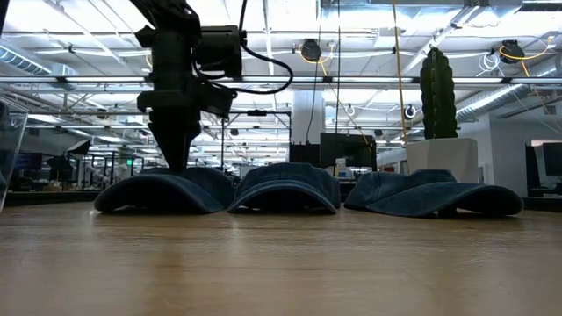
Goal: Pick & Place hat
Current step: Put the left blue cap into the blue bin
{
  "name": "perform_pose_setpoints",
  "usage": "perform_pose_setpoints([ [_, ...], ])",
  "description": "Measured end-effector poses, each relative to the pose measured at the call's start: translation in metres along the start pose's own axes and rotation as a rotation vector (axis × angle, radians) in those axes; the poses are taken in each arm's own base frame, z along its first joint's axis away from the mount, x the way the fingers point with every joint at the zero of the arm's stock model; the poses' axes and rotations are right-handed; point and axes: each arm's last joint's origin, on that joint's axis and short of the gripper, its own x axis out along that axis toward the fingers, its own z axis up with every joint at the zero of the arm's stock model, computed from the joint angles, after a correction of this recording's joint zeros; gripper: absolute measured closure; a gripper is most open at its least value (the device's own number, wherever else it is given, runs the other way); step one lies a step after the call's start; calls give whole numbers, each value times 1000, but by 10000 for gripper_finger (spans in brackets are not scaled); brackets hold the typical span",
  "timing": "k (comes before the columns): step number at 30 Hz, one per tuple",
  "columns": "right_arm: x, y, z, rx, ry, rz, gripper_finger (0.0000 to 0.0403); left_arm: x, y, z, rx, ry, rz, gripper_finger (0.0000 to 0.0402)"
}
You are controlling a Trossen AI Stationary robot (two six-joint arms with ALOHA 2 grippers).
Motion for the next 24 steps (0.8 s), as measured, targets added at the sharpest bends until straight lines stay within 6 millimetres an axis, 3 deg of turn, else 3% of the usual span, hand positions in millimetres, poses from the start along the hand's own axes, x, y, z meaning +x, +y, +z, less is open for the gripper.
perform_pose_setpoints([
  [4,0,0,0,0,0,0,124,0,-2,0,18,1,26,384],
  [12,0,0,0,0,0,0,124,-6,-13,-2,44,15,206,398],
  [24,0,0,0,0,0,0,124,-88,-79,11,157,-141,542,400],
])
